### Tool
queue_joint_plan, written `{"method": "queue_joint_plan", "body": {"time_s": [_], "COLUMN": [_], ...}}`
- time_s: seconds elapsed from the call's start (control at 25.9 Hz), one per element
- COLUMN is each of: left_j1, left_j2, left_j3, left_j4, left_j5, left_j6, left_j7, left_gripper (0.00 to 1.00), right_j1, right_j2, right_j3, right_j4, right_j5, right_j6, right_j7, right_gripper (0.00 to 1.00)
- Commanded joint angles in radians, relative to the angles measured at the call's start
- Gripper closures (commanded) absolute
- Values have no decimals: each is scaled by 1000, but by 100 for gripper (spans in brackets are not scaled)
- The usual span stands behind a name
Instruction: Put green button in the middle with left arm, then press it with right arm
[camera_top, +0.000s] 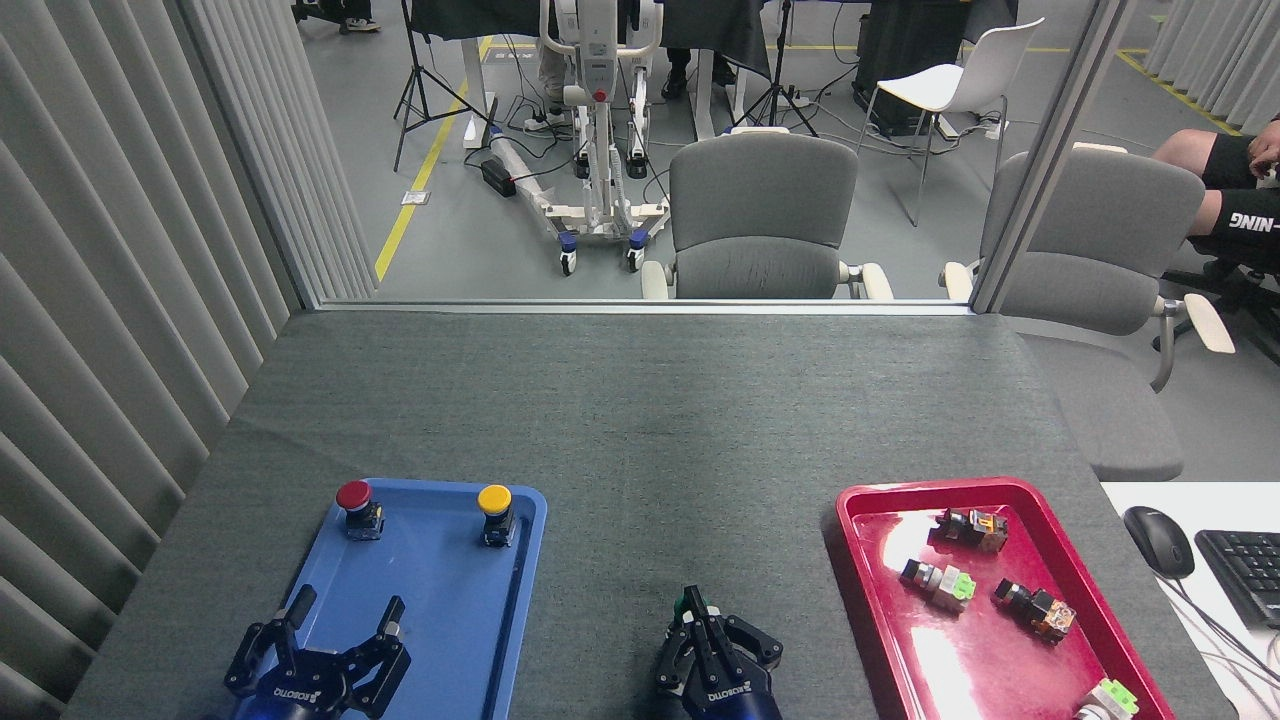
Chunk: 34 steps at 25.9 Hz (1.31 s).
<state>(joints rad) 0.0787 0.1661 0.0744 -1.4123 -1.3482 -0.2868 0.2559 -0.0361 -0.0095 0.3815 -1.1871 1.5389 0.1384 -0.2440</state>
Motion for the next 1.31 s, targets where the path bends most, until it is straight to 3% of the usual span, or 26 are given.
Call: {"method": "queue_joint_plan", "body": {"time_s": [0.0, 0.39, 0.69, 0.93, 1.16, 1.27], "left_j1": [-25, -43, -48, -46, -43, -43], "left_j2": [1, -2, -13, -14, -7, -11], "left_j3": [1, 1, 1, -1, -1, -1], "left_j4": [21, 52, 44, 35, 23, 23], "left_j5": [7, 11, 11, 9, 7, 7], "left_j6": [1, 6, 3, 6, 3, 5], "left_j7": [3, 8, -4, -4, -3, -4], "left_gripper": [1, 1, 1, 1, 1, 1], "right_j1": [-2, -13, 18, 48, 51, 90], "right_j2": [2, -3, -20, -81, -113, -159], "right_j3": [-4, -55, -237, -311, -317, -312], "right_j4": [-14, -80, -106, -111, -118, -147], "right_j5": [-19, -59, -66, -66, -68, -69], "right_j6": [13, 16, 75, 67, 33, 27], "right_j7": [-44, -46, -46, -46, -47, -47], "right_gripper": [1, 1, 1, 1, 1, 1]}}
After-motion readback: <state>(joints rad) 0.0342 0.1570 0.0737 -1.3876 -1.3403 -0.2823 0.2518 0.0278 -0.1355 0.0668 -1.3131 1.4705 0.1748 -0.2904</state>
